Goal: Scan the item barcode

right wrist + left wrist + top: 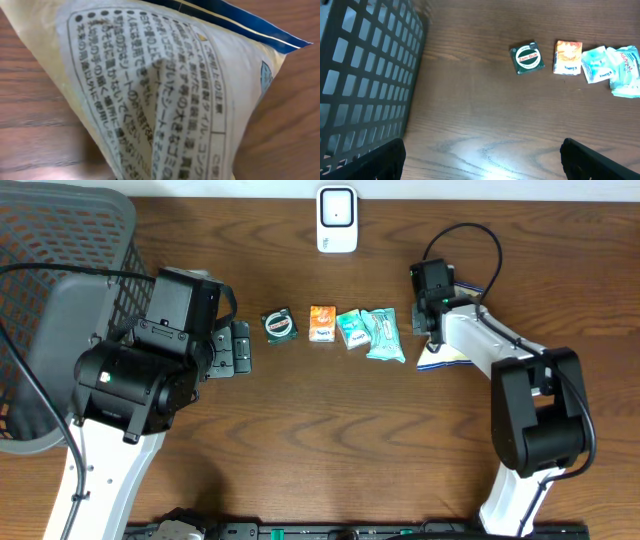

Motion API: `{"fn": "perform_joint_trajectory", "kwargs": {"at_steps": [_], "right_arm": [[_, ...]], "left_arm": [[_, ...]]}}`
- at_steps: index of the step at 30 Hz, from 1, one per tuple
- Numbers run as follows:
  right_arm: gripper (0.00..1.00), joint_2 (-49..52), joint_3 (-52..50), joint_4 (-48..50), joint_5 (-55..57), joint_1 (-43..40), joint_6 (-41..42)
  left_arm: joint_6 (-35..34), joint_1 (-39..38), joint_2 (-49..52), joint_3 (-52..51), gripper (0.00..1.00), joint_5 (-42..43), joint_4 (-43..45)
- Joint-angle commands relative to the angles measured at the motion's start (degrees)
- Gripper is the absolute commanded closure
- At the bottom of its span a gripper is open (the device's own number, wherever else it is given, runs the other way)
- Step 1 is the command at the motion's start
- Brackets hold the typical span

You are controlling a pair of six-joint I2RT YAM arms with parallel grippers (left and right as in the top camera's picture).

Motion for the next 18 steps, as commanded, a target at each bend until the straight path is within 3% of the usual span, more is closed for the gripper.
{"fn": "perform_joint_trajectory", "kwargs": {"at_steps": [1, 8, 18], "right_arm": [[0.99, -1.97, 0.15, -0.24, -13.18, -0.09, 0.90], [0.99, -9.29, 0.20, -0.07, -30.97, -4.48, 0.87], [0.99, -5.27, -0.76, 1.49, -67.36, -15.06, 0.87]], "left_arm": [[0.52, 0.28, 0.26, 0.46, 0.02, -0.96, -0.17], [0.52, 0.28, 0.26, 0.46, 0.02, -0.96, -0.17], [0.52, 0.28, 0.26, 0.46, 0.02, -0.96, -0.17]]}}
